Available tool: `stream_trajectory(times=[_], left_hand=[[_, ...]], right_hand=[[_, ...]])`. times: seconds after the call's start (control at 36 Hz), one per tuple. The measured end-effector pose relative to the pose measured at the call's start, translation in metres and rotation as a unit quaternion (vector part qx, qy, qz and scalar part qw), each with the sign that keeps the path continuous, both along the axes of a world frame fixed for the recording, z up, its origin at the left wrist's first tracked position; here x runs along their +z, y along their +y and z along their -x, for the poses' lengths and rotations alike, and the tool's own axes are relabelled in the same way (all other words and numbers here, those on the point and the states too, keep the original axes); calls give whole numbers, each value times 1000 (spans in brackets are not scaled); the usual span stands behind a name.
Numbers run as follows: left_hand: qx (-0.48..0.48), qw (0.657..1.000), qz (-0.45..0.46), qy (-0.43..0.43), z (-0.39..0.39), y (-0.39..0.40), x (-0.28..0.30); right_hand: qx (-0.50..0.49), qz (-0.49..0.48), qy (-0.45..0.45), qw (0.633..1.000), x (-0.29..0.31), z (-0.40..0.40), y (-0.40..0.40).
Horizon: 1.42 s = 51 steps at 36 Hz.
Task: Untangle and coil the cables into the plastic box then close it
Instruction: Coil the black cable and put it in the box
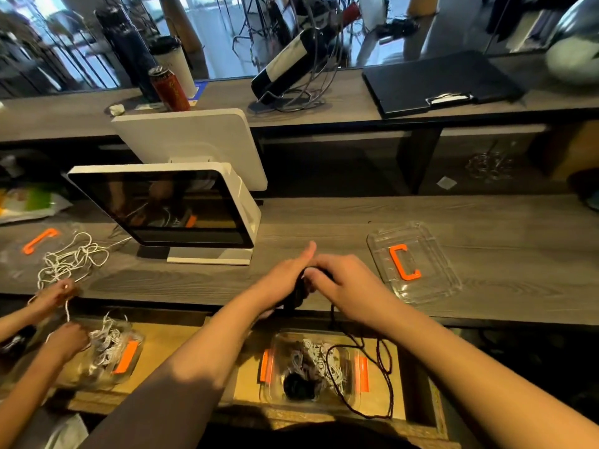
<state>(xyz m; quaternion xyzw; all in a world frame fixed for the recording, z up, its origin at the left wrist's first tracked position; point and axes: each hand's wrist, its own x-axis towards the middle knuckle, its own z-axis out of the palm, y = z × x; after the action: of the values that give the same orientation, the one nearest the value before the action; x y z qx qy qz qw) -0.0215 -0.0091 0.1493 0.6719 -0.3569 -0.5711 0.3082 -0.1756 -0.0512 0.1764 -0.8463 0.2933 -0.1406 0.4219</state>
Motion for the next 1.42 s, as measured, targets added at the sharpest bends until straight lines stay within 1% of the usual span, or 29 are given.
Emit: stream_trajectory(times=[0.03, 0.08, 0.14, 0.19, 0.25, 0.31, 0.36, 0.42, 0.47, 0.53, 0.58, 0.67, 0.72, 0.81, 0.86, 0.94, 1.03, 1.08, 1.11, 1.14, 1.19, 1.22, 1.25, 1.31, 1.36, 1.39, 1.42], left_hand=[[-9, 999, -22, 29, 2, 1, 2], [-25, 991, -65, 118, 6, 4, 7], [-65, 979, -85, 176, 8, 5, 12], [-133, 970, -87, 183, 5, 5, 12], [-182, 966, -89, 161, 2, 7, 13], [-195, 967, -82, 144, 0, 9, 13], [-181, 971, -53, 147, -3, 12, 15], [-132, 974, -22, 184, -7, 13, 15], [-30, 970, 5, 241, -9, 13, 15], [60, 961, 42, 267, -9, 11, 12], [115, 948, 66, 291, -5, 10, 12], [213, 900, 89, 370, 1, 8, 17], [271, 869, 97, 403, 5, 4, 20], [345, 801, 103, 477, 6, -2, 19], [375, 786, 105, 480, 6, -6, 16], [411, 783, 107, 455, 7, -11, 11], [464, 777, 122, 407, 3, -16, 7], [501, 780, 145, 345, -2, -21, 8], [512, 794, 158, 289, -5, -24, 7], [512, 817, 167, 207, -8, -25, 8], [471, 863, 180, 11, -11, -24, 8], [438, 876, 190, -68, -11, -22, 6], [398, 888, 196, -123, -12, -19, 3], [302, 913, 188, -200, -15, -15, -10], [206, 937, 142, -245, -18, -12, -23], [165, 947, 119, -249, -20, -11, -28], [128, 959, 95, -234, -22, -10, -33]], right_hand=[[-9, 2, -5, 1000, 0, 3, -5], [-22, 10, -13, 1000, -1, 7, -15], [-29, 11, -21, 999, -2, 9, -22], [-50, 4, -49, 998, -5, 12, -28], [-73, -2, -67, 995, -8, 14, -33], [-73, -20, -61, 995, -12, 16, -36], [-78, -35, -55, 995, -17, 18, -39], [-97, -48, -66, 992, -24, 21, -41], [-107, -59, -67, 990, -30, 24, -39], [-99, -61, -51, 992, -37, 24, -31], [-93, -73, -47, 992, -42, 21, -21], [-98, -114, -76, 986, -50, 14, -10], [-103, -134, -87, 982, -52, 10, -8], [-100, -166, -85, 977, -52, 4, -5], [-95, -193, -73, 974, -50, 2, -2], [-88, -218, -45, 971, -47, -2, 3], [-46, -211, 4, 976, -39, -7, 8], [-7, -214, 42, 976, -37, -7, 14], [11, -225, 55, 973, -36, -7, 19], [27, -238, 61, 969, -36, -6, 23], [45, -245, 55, 967, -34, -5, 32], [46, -238, 49, 969, -32, -4, 36], [46, -228, 41, 972, -30, -4, 37], [42, -205, 19, 978, -25, -3, 37], [25, -180, -8, 983, -19, -1, 32], [13, -165, -21, 986, -16, 0, 28], [1, -150, -30, 988, -11, 2, 23]])
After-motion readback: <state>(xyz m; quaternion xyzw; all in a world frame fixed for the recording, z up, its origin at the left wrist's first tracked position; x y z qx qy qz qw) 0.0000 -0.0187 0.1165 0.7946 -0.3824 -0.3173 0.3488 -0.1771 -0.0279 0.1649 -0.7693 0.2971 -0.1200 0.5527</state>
